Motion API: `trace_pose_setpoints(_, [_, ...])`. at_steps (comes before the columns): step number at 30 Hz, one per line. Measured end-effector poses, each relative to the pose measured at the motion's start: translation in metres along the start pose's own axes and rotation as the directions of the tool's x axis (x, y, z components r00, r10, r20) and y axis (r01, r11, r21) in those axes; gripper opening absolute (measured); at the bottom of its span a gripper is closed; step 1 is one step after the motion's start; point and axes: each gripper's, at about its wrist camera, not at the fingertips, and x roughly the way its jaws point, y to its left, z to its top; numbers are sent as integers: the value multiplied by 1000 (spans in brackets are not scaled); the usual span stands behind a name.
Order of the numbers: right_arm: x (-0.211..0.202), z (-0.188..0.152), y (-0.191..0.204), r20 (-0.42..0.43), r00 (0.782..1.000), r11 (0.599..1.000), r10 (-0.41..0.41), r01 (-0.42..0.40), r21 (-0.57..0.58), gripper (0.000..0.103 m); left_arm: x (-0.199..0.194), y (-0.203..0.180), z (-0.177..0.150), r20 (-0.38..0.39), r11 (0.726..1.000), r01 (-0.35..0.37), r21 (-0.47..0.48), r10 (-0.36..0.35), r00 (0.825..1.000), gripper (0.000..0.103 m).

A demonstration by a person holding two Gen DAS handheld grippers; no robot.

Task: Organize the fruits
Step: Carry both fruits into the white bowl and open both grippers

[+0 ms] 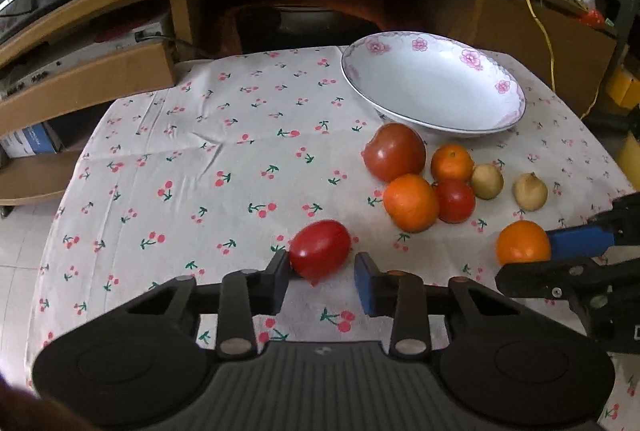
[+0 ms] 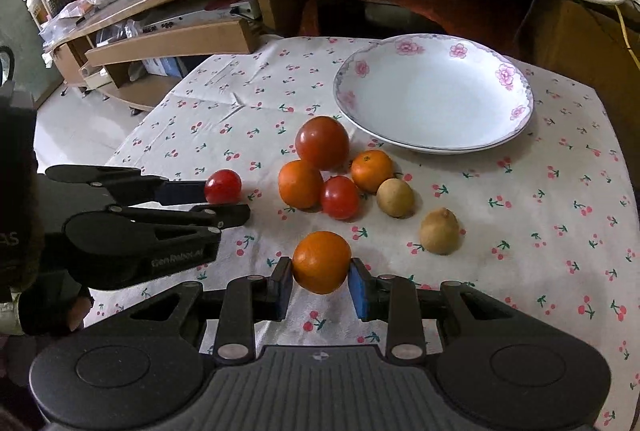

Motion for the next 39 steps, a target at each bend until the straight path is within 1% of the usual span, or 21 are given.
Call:
trace_pose_setpoints(5, [-9,-2,-2,18,1000,1000,-3,3,3,30,1,-2,2,-3,1000,-1,3,1,1000,37])
trace_pose_setpoints(8, [-12,3,-4,29,1000,1000,-3,3,5,30,-2,-6,5,-18,1000,26,1,-26,999,37])
trace_pose_setpoints(11, [-17,12,-9,54,998,1000,-17,16,7,30,-7,-12,12,-1,999,42,11,-42,999,37])
trace_pose_setpoints(13, [-19,23,-16,73,997,1000,-23,23,8,30,-10,-16,22,10,998,65,8,-65,998,37])
trace_pose_setpoints(16, [-18,42,-29,100,994,999,-49,47,21,30,-9,-25,44,36,996,82,20,-83,996,37])
trace_pose_setpoints(20, [-9,64,-46,113,991,997,-70,66,42,30,1,-40,74,56,994,102,45,-105,993,37])
trace_pose_setpoints(22, [-3,73,-54,113,990,996,-85,79,50,31,10,-47,85,57,995,83,63,-87,995,36])
trace_pose_setpoints(25, [7,80,-64,106,991,995,-84,79,52,30,26,-48,94,44,994,87,62,-89,995,36])
trace_pose_setpoints(32, [26,86,-75,82,993,995,-88,84,46,33,43,-55,97,29,991,60,118,-63,998,36])
trace_pose_setpoints(36, [29,87,-77,87,992,995,-94,90,45,34,44,-58,95,43,989,37,143,-44,998,37])
trace_pose_setpoints(39, [27,90,-78,111,991,996,-80,75,55,57,41,-57,95,41,989,41,142,-48,998,38])
